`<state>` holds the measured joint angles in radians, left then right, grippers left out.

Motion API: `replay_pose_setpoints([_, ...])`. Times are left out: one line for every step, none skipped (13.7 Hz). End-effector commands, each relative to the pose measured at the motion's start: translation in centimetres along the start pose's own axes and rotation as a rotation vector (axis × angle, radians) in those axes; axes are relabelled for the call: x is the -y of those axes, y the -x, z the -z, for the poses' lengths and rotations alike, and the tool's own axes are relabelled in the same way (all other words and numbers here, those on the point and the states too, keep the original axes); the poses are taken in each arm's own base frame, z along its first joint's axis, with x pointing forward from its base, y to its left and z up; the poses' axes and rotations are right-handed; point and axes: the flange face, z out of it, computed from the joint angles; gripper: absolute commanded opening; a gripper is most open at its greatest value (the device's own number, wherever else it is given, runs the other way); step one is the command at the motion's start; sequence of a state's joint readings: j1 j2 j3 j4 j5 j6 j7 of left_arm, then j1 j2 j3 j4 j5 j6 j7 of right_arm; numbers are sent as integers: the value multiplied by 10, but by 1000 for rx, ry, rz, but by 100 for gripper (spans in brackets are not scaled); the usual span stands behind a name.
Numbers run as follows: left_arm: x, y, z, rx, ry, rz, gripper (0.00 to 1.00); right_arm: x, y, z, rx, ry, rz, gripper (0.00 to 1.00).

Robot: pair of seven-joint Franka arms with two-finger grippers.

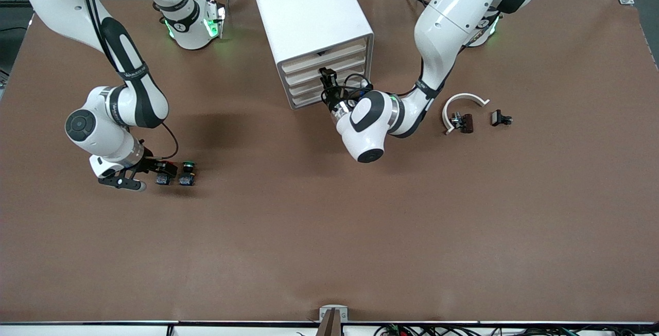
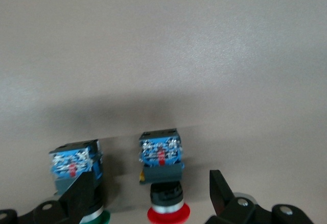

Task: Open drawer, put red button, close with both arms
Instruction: 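Pull the top drawer open with the left gripper while the right gripper grasps the button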

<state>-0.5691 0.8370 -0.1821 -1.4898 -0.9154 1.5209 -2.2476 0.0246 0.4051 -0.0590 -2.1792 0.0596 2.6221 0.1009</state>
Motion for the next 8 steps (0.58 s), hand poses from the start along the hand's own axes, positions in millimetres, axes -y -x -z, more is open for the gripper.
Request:
replay_pose_setpoints([3,2,7,15,-12,9,0,-2,-6,-19,-14,0,9,100])
replay_pose_setpoints([3,1,10,21,-12,11,0,-2,-6,-22,-14,0,9,100])
replay_pose_setpoints([4,2,12,23,-9,13,0,-2,-5,-23,-13,1,9,100])
replay_pose_setpoints([2,0,16,29,-5,15,0,-3,-6,-24,-13,1,7,100])
replay_pose_setpoints([0,-2,21,33,1,20,0,-4,-7,-23,-14,1,6,100])
replay_pose_setpoints([-4,-7,30,45,3,28,0,-3,-8,-22,-17,0,6,100])
replay_pose_setpoints([-6,-9,37,57,5,29,0,-4,-8,-23,-15,2,19,100])
replay_pose_setpoints([-7,-13,47,71,10,30,0,-4,-8,-23,-15,2,51,97])
